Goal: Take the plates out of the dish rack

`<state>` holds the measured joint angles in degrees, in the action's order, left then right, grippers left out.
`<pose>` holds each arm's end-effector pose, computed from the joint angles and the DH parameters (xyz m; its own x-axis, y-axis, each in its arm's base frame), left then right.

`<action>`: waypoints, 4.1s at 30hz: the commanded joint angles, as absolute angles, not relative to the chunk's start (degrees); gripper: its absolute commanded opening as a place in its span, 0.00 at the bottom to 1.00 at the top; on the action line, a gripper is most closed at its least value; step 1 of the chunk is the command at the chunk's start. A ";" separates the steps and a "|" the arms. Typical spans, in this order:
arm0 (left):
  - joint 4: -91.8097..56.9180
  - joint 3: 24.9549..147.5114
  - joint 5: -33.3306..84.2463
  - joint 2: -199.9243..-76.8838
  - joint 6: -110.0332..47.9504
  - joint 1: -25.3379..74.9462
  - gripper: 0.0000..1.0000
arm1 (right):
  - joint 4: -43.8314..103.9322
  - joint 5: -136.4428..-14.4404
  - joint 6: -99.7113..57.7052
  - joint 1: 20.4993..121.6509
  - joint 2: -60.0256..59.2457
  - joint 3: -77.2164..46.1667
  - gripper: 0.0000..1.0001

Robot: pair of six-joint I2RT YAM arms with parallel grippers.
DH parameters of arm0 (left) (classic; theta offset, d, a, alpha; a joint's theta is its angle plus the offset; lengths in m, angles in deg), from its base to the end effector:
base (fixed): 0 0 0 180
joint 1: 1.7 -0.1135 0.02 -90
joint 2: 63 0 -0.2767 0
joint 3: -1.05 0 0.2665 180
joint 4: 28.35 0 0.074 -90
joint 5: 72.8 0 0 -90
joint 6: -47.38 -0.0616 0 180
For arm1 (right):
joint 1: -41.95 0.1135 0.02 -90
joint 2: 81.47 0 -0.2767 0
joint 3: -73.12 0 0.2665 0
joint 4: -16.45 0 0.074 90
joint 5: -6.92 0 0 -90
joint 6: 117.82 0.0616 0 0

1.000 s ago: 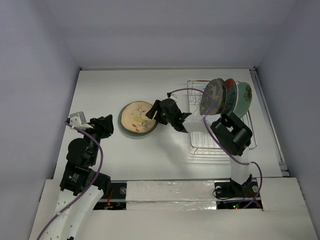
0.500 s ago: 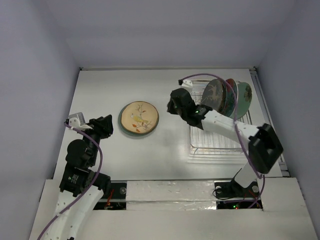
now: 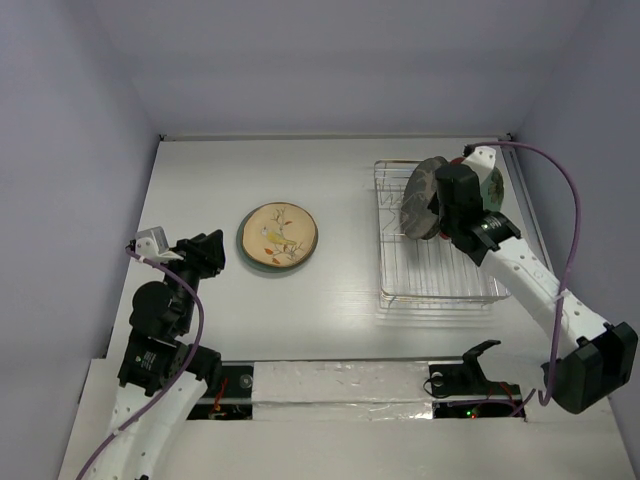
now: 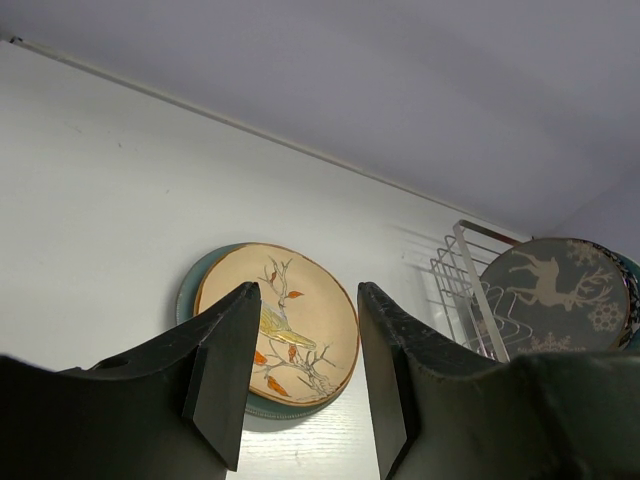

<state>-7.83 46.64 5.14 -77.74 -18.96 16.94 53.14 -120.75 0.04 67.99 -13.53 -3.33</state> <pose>0.1114 -0.0240 0.3446 0.1084 -0.4507 -0.8861 0.1761 0.8859 -0.4291 0.2752 0.0925 0.3514 -0.3113 0.2596 -0.9142 0.3190 0.9347 0.1568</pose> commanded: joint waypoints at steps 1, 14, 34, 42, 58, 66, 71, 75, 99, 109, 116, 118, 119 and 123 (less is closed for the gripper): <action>-10.60 46.49 5.33 -77.59 -19.07 16.59 0.41 | 55.12 -121.49 -2.77 64.81 -12.92 -3.61 0.08; -10.60 46.50 5.33 -77.68 -19.15 16.59 0.41 | 51.43 -117.36 -4.97 62.43 -8.26 -3.61 0.25; -10.68 46.41 5.33 -77.76 -18.98 16.59 0.41 | 53.98 -113.40 -7.43 62.43 -10.82 -6.86 0.25; -10.60 46.41 5.33 -77.85 -19.07 16.59 0.41 | 53.18 -114.89 -7.69 62.43 -5.89 -8.27 0.18; -10.68 46.41 5.33 -78.03 -19.07 16.59 0.41 | 55.21 -119.03 -7.78 62.43 -9.84 -7.83 0.28; -10.68 46.41 5.33 -77.85 -18.98 16.59 0.41 | 54.15 -119.21 -7.78 62.43 -6.59 -7.13 0.26; -10.68 46.32 5.33 -77.76 -19.07 16.59 0.41 | 54.24 -118.33 -8.13 62.43 -6.94 -7.74 0.22; -10.68 46.32 5.33 -77.68 -19.07 16.59 0.41 | 54.94 -118.41 -8.22 62.43 -5.63 -8.62 0.24; -10.60 46.41 5.33 -77.32 -19.07 16.59 0.41 | 52.92 -121.41 -13.04 61.20 0.36 -13.63 0.01; -10.60 46.41 5.33 -77.15 -19.07 16.59 0.41 | 56.44 -118.60 -14.72 62.51 -7.19 -22.24 0.00; -10.68 46.41 5.33 -77.15 -19.07 16.59 0.41 | 51.28 -108.42 -9.99 67.42 -15.36 -20.41 0.00; -10.77 46.32 5.33 -77.24 -18.98 16.59 0.41 | 47.32 -102.54 -6.47 69.71 -15.90 -16.65 0.00; -10.77 46.32 5.33 -77.32 -19.07 16.59 0.41 | 45.21 -100.94 -4.98 71.03 -15.47 -15.40 0.00; -10.51 46.41 5.33 -77.50 -19.07 16.59 0.41 | 31.94 -96.97 3.53 78.49 -10.82 -11.44 0.00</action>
<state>-7.81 46.64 5.14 -77.74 -18.94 16.94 50.82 -104.91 -5.77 73.89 -14.56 -13.63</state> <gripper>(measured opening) 0.408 0.115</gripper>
